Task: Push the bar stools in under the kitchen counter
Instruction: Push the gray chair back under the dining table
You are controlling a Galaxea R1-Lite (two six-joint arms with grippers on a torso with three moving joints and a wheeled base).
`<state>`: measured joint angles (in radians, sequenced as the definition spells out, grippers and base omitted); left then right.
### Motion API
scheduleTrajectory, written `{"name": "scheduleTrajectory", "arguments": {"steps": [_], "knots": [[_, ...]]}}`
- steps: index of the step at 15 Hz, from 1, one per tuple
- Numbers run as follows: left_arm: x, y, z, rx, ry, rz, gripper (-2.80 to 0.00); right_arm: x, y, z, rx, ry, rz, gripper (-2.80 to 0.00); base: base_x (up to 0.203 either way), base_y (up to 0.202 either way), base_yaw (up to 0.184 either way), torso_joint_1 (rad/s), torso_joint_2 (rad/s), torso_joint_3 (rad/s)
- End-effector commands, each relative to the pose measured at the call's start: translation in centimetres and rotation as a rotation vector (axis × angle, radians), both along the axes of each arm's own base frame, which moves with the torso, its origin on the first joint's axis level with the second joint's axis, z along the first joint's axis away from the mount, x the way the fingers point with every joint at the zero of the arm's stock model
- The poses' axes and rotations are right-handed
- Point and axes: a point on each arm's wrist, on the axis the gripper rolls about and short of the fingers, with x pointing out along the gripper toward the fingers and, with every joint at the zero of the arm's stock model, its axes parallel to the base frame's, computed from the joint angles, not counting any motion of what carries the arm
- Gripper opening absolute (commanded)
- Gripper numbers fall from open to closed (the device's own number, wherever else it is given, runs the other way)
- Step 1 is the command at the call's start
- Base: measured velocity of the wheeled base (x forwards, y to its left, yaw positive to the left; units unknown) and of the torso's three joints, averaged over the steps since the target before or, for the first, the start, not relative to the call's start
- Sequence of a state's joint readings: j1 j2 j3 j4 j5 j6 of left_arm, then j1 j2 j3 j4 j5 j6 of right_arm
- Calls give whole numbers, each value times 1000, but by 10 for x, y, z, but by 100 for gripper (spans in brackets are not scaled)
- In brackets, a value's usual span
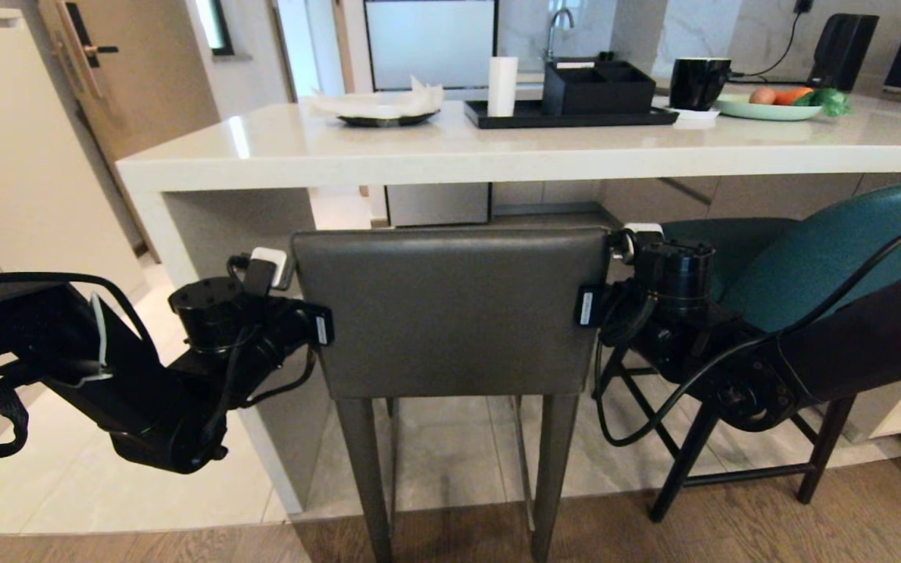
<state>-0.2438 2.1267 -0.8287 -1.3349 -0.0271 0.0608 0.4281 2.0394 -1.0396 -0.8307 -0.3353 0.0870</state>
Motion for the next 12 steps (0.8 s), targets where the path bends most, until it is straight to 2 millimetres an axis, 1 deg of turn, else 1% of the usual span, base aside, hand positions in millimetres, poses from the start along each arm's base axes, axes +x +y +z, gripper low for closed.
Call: {"name": "scheduleTrajectory", "arguments": {"steps": [1, 5, 6, 9, 12], "knots": [[-1, -1, 3, -3, -13, -2, -280, 1, -1, 0, 2, -5, -4, -280, 190, 0, -2, 4, 4, 4], [-4, -4, 2, -5, -15, -13, -280, 4, -3, -4, -1, 4, -15, -280, 182, 0, 2, 1, 2, 1], [-6, -5, 1, -6, -21, -17, -280, 6, -5, -4, -1, 2, -20, -280, 85, 0, 7, 7, 0, -6], [-12, -5, -3, -7, -28, -20, -280, 12, -12, -1, 5, -12, -44, -280, 0, 0, 0, 0, 0, 0], [-13, -4, -2, -14, -57, -17, -280, 16, -18, -3, 3, -7, -63, -280, 0, 0, 0, 0, 0, 0]]}}
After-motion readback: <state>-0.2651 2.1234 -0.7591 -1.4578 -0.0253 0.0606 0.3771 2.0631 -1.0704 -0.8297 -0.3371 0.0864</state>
